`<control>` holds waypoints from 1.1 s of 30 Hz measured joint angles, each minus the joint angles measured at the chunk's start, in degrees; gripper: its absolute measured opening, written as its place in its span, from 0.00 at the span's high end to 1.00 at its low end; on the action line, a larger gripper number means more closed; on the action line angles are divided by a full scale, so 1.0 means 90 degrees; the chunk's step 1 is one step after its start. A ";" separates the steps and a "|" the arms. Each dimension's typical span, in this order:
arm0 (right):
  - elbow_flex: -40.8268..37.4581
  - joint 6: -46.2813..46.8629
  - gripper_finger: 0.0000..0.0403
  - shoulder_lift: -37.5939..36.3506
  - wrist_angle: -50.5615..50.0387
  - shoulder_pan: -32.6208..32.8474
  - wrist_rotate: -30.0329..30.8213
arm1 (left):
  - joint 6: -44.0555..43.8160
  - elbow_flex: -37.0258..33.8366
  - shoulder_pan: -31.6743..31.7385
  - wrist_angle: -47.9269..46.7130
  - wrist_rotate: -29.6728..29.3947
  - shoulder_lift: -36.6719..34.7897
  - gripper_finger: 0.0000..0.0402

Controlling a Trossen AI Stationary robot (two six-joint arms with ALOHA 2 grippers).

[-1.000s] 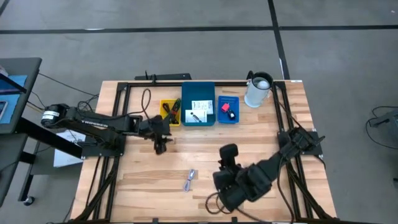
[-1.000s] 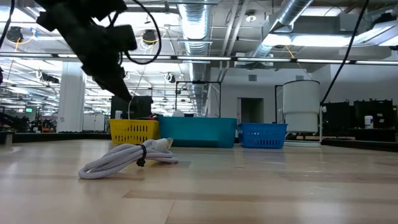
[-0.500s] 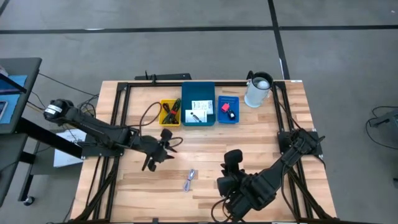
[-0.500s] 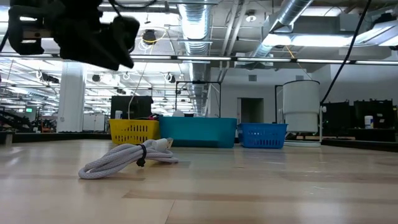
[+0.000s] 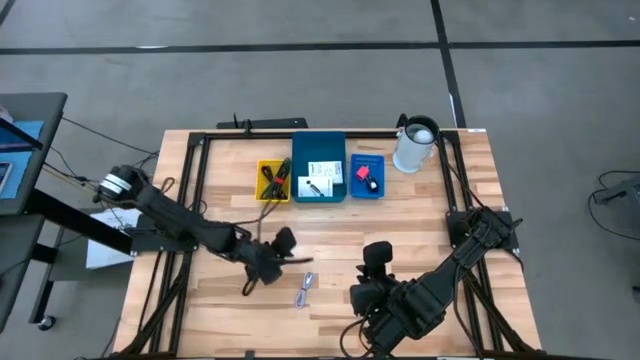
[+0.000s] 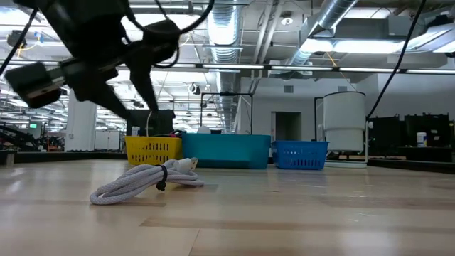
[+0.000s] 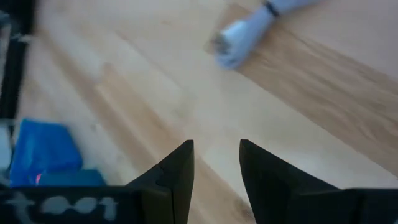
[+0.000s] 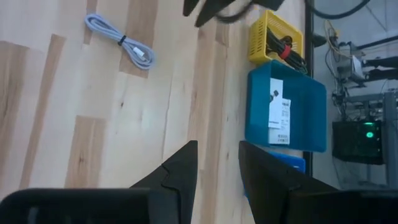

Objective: Pick and place items into bin
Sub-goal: Put the white charger cable into the yellow bin

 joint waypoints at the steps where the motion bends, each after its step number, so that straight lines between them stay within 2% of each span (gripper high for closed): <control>1: 0.0000 0.0002 0.72 0.0000 -0.0002 0.0000 -0.0032 | 0.0164 0.0131 -0.0049 -0.0195 0.0024 0.0143 0.71; 7: 0.0000 0.0214 0.72 0.0000 -0.0002 0.0002 -0.0063 | 0.0960 0.0974 -0.0367 -0.1079 0.0254 0.0760 0.71; 13: 0.0000 0.0324 0.72 -0.0002 -0.0002 0.0044 -0.0071 | 0.1806 0.1476 -0.0671 -0.1202 0.0342 0.0899 0.71; 21: 0.0000 0.0580 0.72 -0.0005 -0.0002 0.0079 -0.0379 | 0.2499 0.1646 -0.0736 -0.1409 0.0388 0.0898 0.71; 33: 0.0000 0.0722 0.72 -0.0005 -0.0002 0.0124 -0.0398 | 0.3274 0.1646 -0.0736 -0.1262 0.0678 0.0898 0.71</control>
